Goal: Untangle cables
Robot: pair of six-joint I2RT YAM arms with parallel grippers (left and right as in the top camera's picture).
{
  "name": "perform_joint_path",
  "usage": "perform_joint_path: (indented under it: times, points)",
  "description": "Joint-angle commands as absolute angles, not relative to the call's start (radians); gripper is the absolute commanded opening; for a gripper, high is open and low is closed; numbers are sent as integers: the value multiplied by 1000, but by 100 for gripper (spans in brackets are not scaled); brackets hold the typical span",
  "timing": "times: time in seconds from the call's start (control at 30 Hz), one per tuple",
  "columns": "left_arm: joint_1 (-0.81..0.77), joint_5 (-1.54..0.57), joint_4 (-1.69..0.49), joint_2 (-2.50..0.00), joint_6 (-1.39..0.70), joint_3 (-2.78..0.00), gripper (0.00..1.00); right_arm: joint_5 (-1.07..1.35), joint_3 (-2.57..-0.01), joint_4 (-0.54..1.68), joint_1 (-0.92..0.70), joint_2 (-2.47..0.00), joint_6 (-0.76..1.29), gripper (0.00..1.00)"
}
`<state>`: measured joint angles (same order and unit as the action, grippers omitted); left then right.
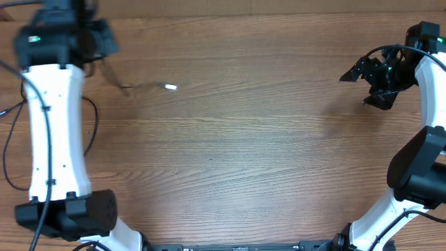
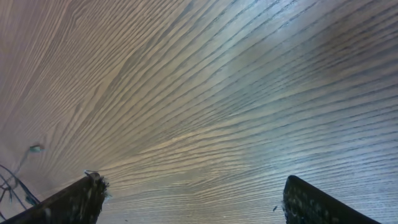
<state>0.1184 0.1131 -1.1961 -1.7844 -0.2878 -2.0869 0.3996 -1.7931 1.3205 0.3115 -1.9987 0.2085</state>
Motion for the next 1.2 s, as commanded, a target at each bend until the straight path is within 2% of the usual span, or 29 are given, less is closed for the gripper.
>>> perform_joint_path:
  times: [0.0,0.17,0.3,0.37,0.47,0.5,0.6,0.7,0.83,1.0,1.17]
  points:
    - [263,151,-1129,-1758,-276,-2102,4,393,-1792,1319,307,-2005,200,89]
    - [446,163,-1019,-1759,-277,-2102,4,393,-1792,1319,307,-2005,200,89]
    - [466,164,-1019,-1768,-276,-2101,7,393,-1792,1315,307,-2005,200,89]
    - [460,163,-1023,-1773,-276,-2101,21,394,-1792,1315,307,-2005,200,90]
    - [448,164,-1029,-1773,-276,-2101,69,395,-1792,1317,307,-2005,200,90]
    - [445,164,-1029,-1774,-276,-2101,72,397,-1792,1317,305,-2005,200,90]
    - [440,163,-1037,-1773,-276,-2101,72,480,-1794,1320,291,-2001,150,89]
    - [437,142,-1071,-1771,-276,-2101,68,503,-1803,1319,267,-1974,134,89]
    - [389,-34,-1168,-1768,-257,-2101,65,494,-1843,1325,182,-1874,118,92]
    - [210,-74,-1271,-1768,-231,-2101,64,460,-1868,1345,89,-1774,118,94]
    - [18,-44,-1316,-1767,-206,-2102,68,390,-1868,1384,35,-1683,118,96]
